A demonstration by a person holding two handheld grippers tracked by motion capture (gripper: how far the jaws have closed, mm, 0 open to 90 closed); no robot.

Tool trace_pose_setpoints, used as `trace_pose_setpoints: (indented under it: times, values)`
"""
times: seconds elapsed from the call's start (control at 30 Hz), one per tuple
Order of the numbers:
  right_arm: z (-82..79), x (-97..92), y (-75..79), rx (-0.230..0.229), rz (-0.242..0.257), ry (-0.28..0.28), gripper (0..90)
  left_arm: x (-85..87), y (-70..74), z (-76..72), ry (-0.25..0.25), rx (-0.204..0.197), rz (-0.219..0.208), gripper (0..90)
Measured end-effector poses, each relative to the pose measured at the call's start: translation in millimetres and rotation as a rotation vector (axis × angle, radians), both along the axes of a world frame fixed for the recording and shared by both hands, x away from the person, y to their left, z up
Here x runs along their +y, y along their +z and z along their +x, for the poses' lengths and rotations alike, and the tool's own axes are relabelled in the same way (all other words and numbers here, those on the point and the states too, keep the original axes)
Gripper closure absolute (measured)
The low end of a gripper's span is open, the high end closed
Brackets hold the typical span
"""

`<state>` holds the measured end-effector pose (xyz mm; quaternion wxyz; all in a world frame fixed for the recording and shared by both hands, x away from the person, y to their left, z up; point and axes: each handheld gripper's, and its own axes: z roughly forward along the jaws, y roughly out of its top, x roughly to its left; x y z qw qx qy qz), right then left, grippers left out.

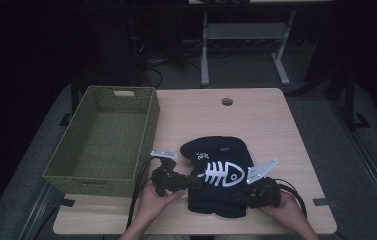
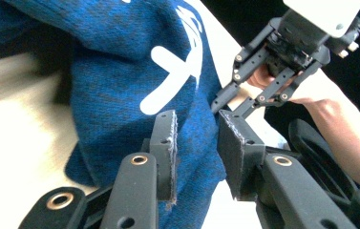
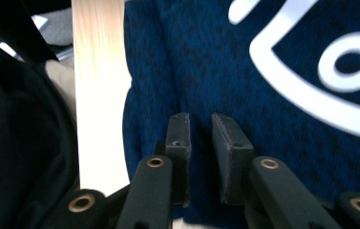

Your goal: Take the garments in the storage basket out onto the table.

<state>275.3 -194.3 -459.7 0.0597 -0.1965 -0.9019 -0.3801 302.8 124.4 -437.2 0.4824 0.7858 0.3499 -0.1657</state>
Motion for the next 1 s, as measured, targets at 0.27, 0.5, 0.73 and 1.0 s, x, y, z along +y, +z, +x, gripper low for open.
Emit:
trace_pose_setpoints:
  times: [0.27, 0.5, 0.73, 1.0]
  values:
    - [-2.5, -6.1, 2.7, -0.003, -0.025, -0.005, 76.8, 5.1, -0.6, 1.3, 0.029, -0.009, -0.009, 68.2]
    - [8.1, 2.0, 27.5, -0.06, 0.106, -0.065, 68.2, 6.0, -4.8, 0.8, 0.038, -0.013, 0.0, 67.1]
    - [29.0, 27.8, 55.9, -0.125, 0.124, -0.101, 59.2, 6.8, -10.6, -0.3, 0.035, -0.006, 0.002, 67.0]
    - [50.1, 58.1, 68.0, -0.18, 0.088, -0.138, 47.4, 9.4, -12.7, -1.1, 0.04, 0.0, -0.001, 67.0]
